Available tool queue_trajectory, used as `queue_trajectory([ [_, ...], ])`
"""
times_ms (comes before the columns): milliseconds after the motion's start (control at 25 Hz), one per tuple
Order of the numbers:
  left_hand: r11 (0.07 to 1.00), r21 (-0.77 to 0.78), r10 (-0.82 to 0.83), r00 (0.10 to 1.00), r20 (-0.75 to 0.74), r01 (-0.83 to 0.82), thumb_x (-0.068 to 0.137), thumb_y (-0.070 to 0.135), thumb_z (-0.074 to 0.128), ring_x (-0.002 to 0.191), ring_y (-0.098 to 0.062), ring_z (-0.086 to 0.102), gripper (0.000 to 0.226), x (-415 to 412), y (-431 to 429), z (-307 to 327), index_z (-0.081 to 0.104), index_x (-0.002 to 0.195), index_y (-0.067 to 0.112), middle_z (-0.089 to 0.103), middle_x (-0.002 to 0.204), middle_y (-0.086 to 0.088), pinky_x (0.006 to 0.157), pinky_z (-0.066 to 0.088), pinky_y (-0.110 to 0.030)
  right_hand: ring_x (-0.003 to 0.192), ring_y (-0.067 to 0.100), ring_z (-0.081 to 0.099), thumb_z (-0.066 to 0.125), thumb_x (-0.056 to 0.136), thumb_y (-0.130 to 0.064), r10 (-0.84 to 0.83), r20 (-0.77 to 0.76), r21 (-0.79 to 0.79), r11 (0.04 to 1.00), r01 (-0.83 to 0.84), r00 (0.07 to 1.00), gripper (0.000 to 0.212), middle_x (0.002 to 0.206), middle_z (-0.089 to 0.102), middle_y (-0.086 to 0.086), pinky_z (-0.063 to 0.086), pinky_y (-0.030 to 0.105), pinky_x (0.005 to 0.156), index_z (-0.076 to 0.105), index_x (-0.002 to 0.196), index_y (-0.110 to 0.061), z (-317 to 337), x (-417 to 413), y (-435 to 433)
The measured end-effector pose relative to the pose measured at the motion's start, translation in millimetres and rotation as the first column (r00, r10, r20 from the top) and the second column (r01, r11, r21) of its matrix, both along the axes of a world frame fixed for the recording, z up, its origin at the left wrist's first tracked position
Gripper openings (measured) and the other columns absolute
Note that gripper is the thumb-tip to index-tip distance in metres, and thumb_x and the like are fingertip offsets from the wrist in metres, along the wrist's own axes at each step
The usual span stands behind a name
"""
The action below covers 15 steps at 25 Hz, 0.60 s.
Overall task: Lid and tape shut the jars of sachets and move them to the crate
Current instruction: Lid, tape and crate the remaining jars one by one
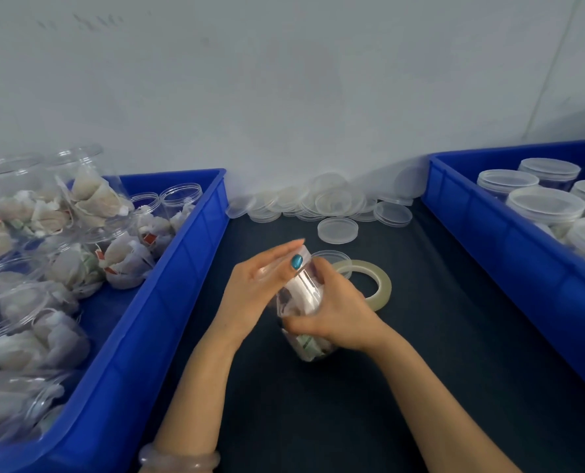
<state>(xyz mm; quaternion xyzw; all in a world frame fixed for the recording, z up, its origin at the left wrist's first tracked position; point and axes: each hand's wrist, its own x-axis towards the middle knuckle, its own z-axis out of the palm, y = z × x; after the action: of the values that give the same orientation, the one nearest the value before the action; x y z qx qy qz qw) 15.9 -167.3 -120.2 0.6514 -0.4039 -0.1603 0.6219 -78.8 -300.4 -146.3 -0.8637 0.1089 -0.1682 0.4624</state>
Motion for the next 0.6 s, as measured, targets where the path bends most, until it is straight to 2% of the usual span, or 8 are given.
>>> queue_trajectory([
  [120, 0.995, 0.001, 0.100, 0.994, 0.039, -0.100, 0.070, 0.060, 0.067, 0.105, 0.004, 0.065, 0.045, -3.0, -8.9, -0.4, 0.070, 0.112, 0.042, 0.070, 0.112, 0.025, 0.076, 0.049, -0.007, 0.086, -0.005, 0.060, 0.072, 0.047, -0.066, -0.118, 0.034, -0.128, 0.984, 0.121, 0.993, 0.080, 0.100, 0.060, -0.026, 0.042, 0.016, 0.069, 0.038, 0.116, -0.047, -3.6, 2.3, 5.7],
  [200, 0.996, 0.021, 0.090, 0.995, 0.048, -0.091, 0.070, 0.064, 0.069, 0.106, 0.003, 0.065, 0.045, -1.2, -9.2, 2.6, 0.069, 0.111, 0.044, 0.070, 0.112, 0.025, 0.077, 0.049, -0.008, 0.088, -0.003, 0.060, 0.071, 0.047, -0.065, -0.123, 0.032, -0.135, 0.983, 0.126, 0.992, 0.082, 0.102, 0.060, -0.024, 0.045, 0.017, 0.070, 0.040, 0.119, -0.041, -3.4, 3.1, 6.3],
  [240, 0.997, 0.034, 0.065, 0.997, 0.048, -0.067, 0.073, 0.065, 0.070, 0.108, 0.003, 0.065, 0.044, 0.7, -8.0, 3.3, 0.069, 0.111, 0.045, 0.069, 0.114, 0.024, 0.079, 0.050, -0.010, 0.087, -0.001, 0.062, 0.072, 0.048, -0.062, -0.090, 0.014, -0.085, 0.992, 0.091, 0.996, 0.079, 0.100, 0.061, -0.021, 0.048, 0.021, 0.072, 0.043, 0.117, -0.038, -1.3, 2.0, 3.5],
  [320, 0.998, 0.063, -0.004, 0.999, 0.049, 0.001, 0.073, 0.069, 0.067, 0.112, -0.004, 0.065, 0.047, 3.9, -0.6, 4.2, 0.070, 0.114, 0.046, 0.069, 0.120, 0.018, 0.087, 0.053, -0.022, 0.086, 0.005, 0.066, 0.076, 0.052, -0.049, 0.097, -0.002, 0.170, 0.981, -0.095, 0.995, 0.067, 0.096, 0.067, -0.015, 0.054, 0.030, 0.077, 0.053, 0.111, -0.030, 2.8, 0.2, -3.5],
  [400, 0.996, 0.044, -0.083, 0.997, 0.005, 0.082, 0.071, 0.076, 0.063, 0.115, -0.016, 0.065, 0.061, 5.0, 6.0, 3.9, 0.069, 0.121, 0.042, 0.068, 0.125, 0.007, 0.095, 0.052, -0.038, 0.089, 0.012, 0.068, 0.075, 0.059, -0.036, 0.322, 0.065, 0.436, 0.842, -0.317, 0.945, 0.052, 0.096, 0.071, -0.006, 0.054, 0.030, 0.079, 0.061, 0.108, -0.024, 4.2, -2.9, -6.8],
  [440, 0.993, 0.026, -0.112, 0.994, -0.015, 0.113, 0.071, 0.078, 0.062, 0.116, -0.021, 0.065, 0.066, 5.7, 8.6, 3.4, 0.068, 0.123, 0.038, 0.068, 0.126, 0.002, 0.097, 0.051, -0.046, 0.093, 0.016, 0.068, 0.074, 0.062, -0.033, 0.386, 0.104, 0.513, 0.769, -0.381, 0.917, 0.049, 0.098, 0.071, -0.002, 0.054, 0.030, 0.081, 0.062, 0.109, -0.022, 3.6, -3.9, -6.9],
  [480, 0.991, 0.017, -0.134, 0.991, -0.021, 0.134, 0.072, 0.078, 0.062, 0.116, -0.025, 0.065, 0.068, 6.3, 10.1, 2.6, 0.067, 0.125, 0.036, 0.068, 0.127, -0.002, 0.098, 0.051, -0.050, 0.097, 0.019, 0.067, 0.073, 0.064, -0.032, 0.420, 0.132, 0.552, 0.721, -0.419, 0.898, 0.051, 0.102, 0.070, 0.001, 0.054, 0.032, 0.084, 0.062, 0.112, -0.020, 2.3, -4.1, -6.9],
  [600, 0.986, 0.029, -0.164, 0.986, -0.042, 0.165, 0.070, 0.078, 0.065, 0.112, -0.028, 0.067, 0.070, 6.9, 8.1, -1.5, 0.067, 0.125, 0.034, 0.069, 0.123, -0.005, 0.098, 0.052, -0.056, 0.100, 0.020, 0.066, 0.071, 0.063, -0.033, 0.452, 0.149, 0.600, 0.666, -0.444, 0.880, 0.056, 0.104, 0.070, 0.003, 0.053, 0.035, 0.087, 0.058, 0.115, -0.018, -4.6, -4.4, -7.5],
])
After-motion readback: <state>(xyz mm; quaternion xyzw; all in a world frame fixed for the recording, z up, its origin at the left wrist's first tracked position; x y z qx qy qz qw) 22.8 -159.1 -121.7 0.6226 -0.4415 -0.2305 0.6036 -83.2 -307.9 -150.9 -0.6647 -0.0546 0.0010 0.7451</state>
